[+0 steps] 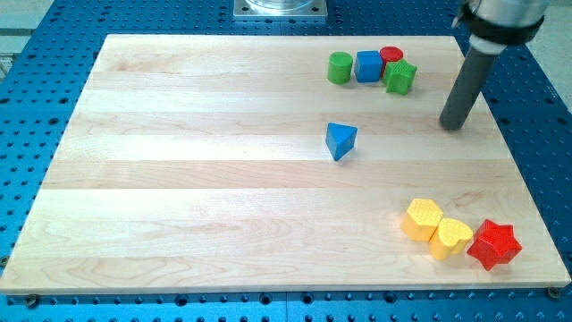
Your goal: Separate the green star and red circle
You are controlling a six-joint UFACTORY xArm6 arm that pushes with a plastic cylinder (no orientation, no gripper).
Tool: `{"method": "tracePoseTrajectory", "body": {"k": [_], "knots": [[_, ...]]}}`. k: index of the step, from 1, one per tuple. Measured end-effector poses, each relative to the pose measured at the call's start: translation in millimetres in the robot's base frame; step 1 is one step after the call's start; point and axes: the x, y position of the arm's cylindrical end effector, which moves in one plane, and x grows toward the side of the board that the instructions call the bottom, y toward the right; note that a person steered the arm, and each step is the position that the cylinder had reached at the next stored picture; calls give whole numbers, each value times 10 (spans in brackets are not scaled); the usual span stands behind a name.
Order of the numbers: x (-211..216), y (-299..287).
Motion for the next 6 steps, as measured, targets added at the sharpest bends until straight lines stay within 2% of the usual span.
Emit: {"method": "tracePoseTrajectory", "body": {"k": [1, 2, 3, 4, 5, 6], "knots": [[-720, 285], [-1235, 166], [-1192, -419], [-650, -1238], [-1105, -1208], [-1211, -1480]]}}
